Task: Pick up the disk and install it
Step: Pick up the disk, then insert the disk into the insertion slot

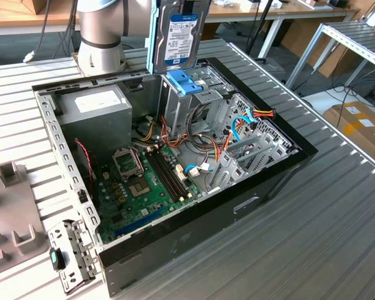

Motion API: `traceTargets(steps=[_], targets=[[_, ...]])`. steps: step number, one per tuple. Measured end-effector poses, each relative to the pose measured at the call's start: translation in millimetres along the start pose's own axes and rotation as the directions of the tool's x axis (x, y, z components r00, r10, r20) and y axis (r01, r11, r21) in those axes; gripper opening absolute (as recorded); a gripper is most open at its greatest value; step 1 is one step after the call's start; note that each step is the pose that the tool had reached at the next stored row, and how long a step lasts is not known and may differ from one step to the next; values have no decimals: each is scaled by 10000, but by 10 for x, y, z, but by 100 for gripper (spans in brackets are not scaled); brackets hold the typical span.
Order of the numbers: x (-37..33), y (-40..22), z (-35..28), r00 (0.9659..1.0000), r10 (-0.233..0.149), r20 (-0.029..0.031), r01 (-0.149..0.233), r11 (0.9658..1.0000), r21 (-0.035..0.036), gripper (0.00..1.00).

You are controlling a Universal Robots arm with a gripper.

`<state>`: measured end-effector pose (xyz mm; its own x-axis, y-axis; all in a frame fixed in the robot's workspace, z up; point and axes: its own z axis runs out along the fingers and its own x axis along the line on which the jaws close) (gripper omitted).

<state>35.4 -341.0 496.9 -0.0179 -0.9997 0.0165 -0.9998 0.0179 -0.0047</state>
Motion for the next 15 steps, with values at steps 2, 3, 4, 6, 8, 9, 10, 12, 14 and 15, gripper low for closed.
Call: traceTargets(steps=[2,3,4,6,8,9,10,12,14,15], targets=[[-1,-38,0,10000,1,-1,-1,10000,-1,35],[-1,-48,0,10000,0,-1,0,10000,0,35],[-2,-63,0,10000,0,0,0,10000,0,35],[-1,-65,0,10000,1,-1,-1,10000,0,35],[-1,-66,0,10000,1,-1,-1,10000,-1,35],[-1,-66,0,10000,0,0,0,10000,-1,35],[-1,-70,0,10000,-2,-1,2,10000,0,35],[-1,-97,1,10000,0,0,0,10000,0,35],[-3,-147,1,10000,1,-1,-1,10000,0,35],[-3,-173,2,10000,0,0,0,10000,0,35]])
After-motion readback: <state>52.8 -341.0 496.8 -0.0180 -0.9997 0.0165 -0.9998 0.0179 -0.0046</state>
